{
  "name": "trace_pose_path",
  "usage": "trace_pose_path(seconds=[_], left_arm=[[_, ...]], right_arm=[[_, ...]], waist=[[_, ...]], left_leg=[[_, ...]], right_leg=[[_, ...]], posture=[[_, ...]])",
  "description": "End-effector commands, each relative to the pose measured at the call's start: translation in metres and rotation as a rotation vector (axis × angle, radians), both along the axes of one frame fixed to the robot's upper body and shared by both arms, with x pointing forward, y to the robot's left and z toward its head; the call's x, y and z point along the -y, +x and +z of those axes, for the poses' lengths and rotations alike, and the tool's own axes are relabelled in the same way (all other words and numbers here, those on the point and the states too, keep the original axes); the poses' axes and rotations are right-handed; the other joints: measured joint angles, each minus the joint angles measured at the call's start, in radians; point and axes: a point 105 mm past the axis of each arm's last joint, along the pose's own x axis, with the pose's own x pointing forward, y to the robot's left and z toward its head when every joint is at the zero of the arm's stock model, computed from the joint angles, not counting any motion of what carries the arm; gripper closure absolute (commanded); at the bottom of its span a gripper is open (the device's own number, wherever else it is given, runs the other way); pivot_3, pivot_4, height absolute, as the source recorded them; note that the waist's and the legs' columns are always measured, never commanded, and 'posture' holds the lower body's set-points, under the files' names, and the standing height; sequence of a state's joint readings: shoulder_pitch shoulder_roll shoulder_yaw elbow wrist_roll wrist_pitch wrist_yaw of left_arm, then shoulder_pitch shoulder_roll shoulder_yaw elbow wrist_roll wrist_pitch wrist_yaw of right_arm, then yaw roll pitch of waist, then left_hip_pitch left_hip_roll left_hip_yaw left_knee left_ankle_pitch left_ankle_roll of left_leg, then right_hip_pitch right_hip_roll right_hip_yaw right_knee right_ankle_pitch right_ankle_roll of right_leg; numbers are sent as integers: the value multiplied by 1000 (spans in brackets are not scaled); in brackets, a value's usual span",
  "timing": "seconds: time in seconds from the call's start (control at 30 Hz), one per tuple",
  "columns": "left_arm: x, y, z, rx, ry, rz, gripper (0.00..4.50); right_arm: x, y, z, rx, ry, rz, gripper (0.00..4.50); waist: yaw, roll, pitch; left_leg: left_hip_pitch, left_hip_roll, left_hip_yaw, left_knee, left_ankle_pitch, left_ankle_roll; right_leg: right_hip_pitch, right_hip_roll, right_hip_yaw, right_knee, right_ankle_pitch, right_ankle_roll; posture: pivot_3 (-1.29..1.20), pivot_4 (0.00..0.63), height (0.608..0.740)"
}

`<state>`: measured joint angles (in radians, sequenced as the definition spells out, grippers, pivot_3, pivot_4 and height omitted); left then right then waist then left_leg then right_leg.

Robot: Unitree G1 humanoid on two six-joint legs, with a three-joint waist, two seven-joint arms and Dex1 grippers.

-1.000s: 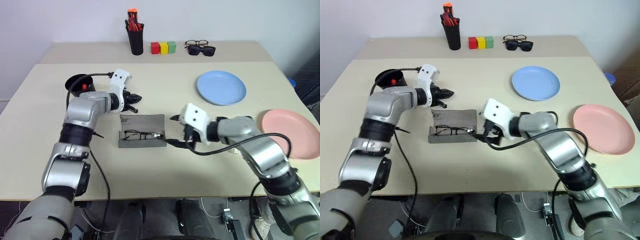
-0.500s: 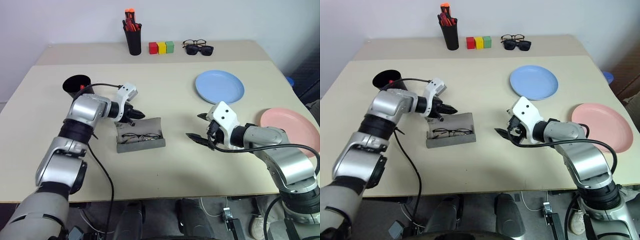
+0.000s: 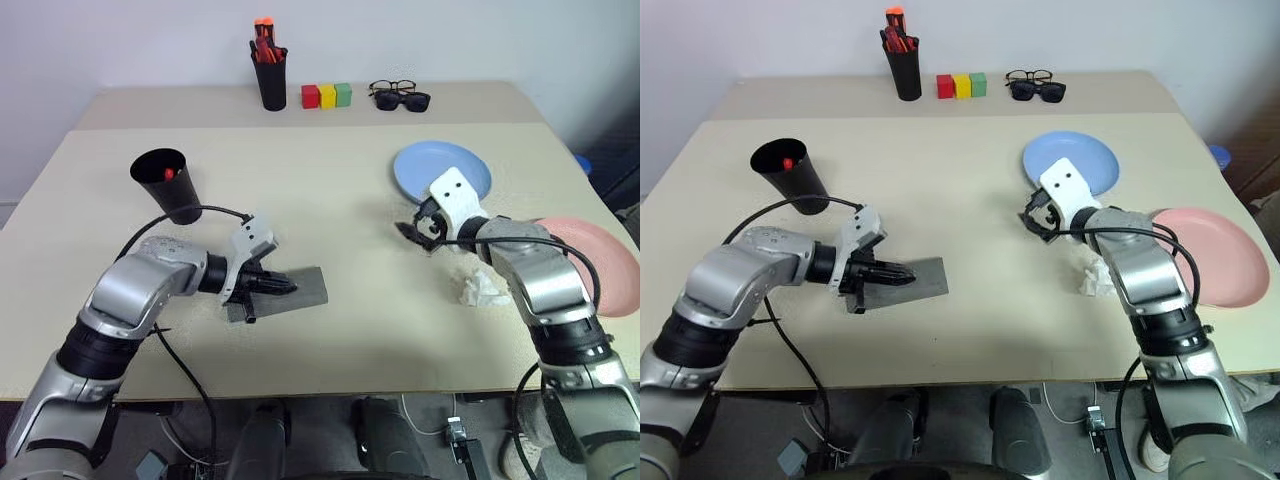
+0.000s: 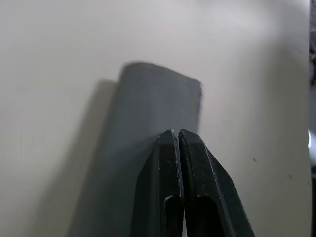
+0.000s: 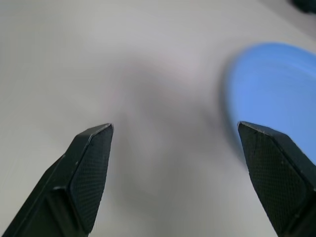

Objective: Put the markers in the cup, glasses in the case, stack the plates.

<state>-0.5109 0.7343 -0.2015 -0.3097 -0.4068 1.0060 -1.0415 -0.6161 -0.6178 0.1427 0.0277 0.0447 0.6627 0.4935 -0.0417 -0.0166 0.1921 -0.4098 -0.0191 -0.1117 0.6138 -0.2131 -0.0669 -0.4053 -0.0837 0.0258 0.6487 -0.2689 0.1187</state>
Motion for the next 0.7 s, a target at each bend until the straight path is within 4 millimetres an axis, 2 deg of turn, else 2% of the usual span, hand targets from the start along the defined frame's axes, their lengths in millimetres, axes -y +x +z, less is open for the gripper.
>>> trace_pose_path(seconds=[0.03,0.17,0.2,0.23,0.33,0.5,0.63,0.7], left_arm=[[3,0,5,33,-52,13,4437],[11,20,46,337,-310,78,4437],[12,20,48,360,-339,85,4437],[12,18,48,361,-355,84,4482],[17,12,48,363,-390,71,4500],[22,6,50,337,-456,74,4500],[25,7,51,345,-472,80,4500],[31,4,48,316,-487,51,4500]], right_arm=[[8,17,7,89,-125,-27,437],[13,39,-6,106,-244,-40,437],[15,43,-8,108,-254,-48,437],[17,46,-10,112,-275,-57,673],[21,51,-14,113,-288,-66,1700],[27,53,-15,126,-302,-79,4399],[34,49,-4,185,-367,-83,4461],[46,38,11,215,-370,-108,4461]], waist=[[0,0,0],[0,0,0],[0,0,0],[-2,0,0],[-2,0,0],[-1,0,0],[-2,0,0],[2,1,0]], left_leg=[[0,0,0,0,0,0],[0,0,0,1,0,0],[0,0,0,1,0,0],[0,0,0,1,0,0],[0,0,0,0,0,0],[0,0,1,0,0,0],[0,0,0,0,0,0],[0,0,0,0,0,0]], right_leg=[[0,0,0,0,0,0],[0,0,0,0,0,0],[0,0,0,-1,0,0],[0,0,0,-1,0,0],[0,0,0,0,0,0],[0,0,0,0,0,0],[0,0,0,0,0,0],[0,0,0,0,0,0]], posture=[[0,150,740],[0,150,740],[0,150,740],[0,150,740],[0,150,740],[0,150,740],[0,150,740],[0,150,740]])
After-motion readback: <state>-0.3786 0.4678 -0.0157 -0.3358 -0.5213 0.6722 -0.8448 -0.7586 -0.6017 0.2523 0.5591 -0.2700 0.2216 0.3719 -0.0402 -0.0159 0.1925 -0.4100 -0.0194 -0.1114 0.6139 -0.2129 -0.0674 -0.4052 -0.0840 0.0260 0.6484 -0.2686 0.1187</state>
